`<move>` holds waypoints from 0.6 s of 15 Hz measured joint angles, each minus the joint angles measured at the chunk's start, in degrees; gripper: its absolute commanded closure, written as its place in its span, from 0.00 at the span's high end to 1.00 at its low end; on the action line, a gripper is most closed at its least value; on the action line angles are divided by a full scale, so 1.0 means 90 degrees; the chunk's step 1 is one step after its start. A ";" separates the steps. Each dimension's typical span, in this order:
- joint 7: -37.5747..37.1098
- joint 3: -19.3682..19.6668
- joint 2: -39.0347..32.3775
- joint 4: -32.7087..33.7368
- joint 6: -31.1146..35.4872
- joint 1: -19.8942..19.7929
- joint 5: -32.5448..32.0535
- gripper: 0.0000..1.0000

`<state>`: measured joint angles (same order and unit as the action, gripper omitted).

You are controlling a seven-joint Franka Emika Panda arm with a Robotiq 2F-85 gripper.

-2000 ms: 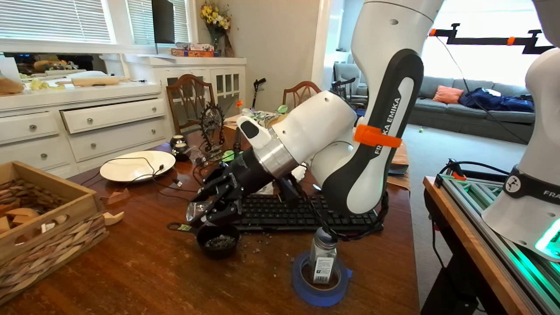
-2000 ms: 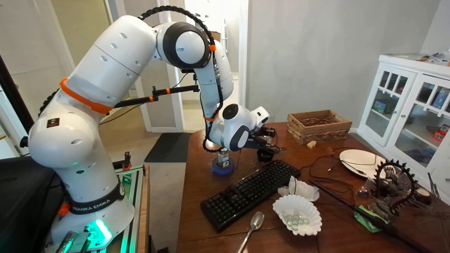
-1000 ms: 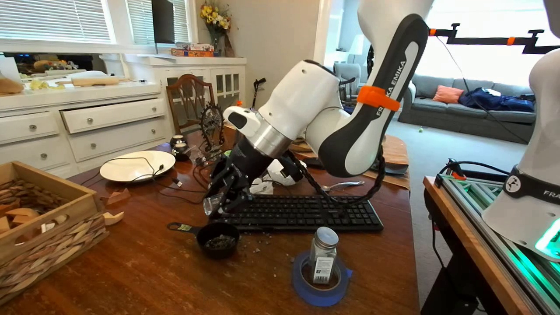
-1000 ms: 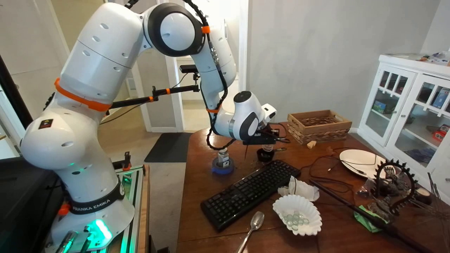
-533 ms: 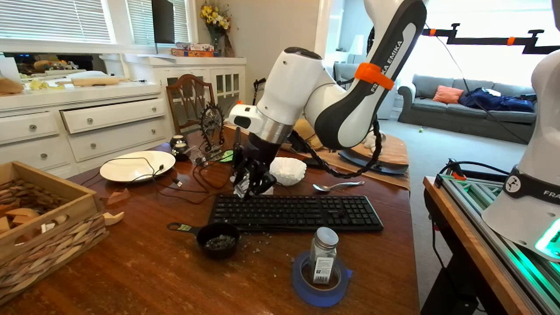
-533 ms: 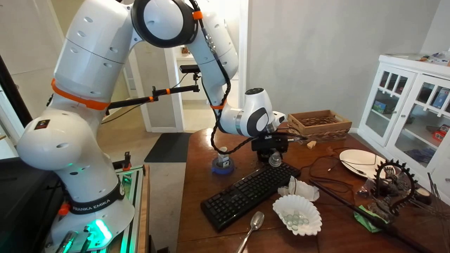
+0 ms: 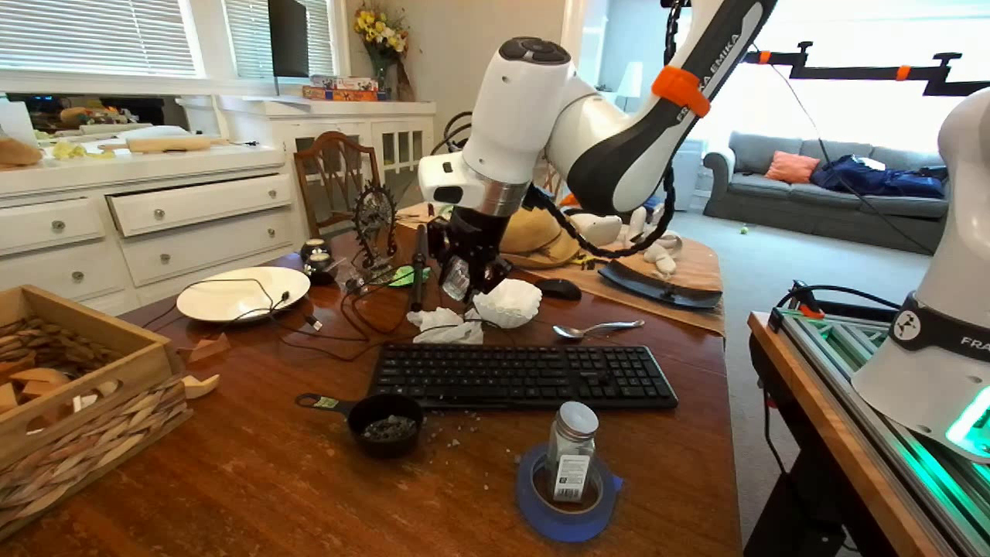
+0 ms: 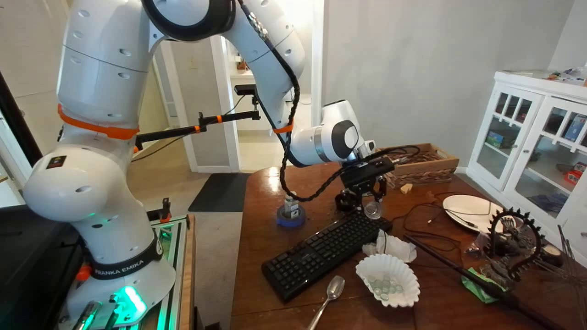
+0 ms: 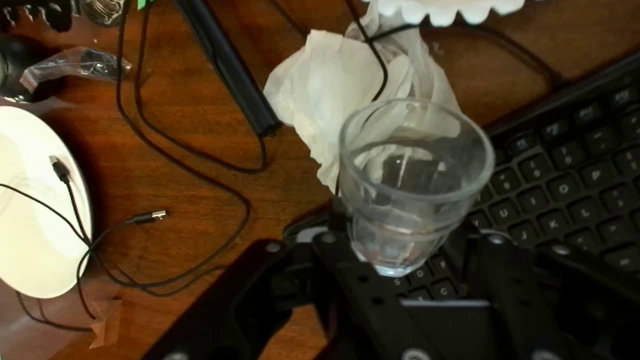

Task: Pick up the small glass cup and pour its contents into the small black pot

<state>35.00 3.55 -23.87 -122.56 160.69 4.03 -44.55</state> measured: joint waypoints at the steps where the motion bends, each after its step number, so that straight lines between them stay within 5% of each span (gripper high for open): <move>1: 0.0039 -0.0001 0.0090 -0.0072 -0.0180 0.0000 -0.0255 0.22; 9: -0.0184 0.0055 0.0576 -0.0829 -0.1634 -0.0120 -0.1685 0.22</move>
<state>33.34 4.05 -18.69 -130.03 145.98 2.95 -59.71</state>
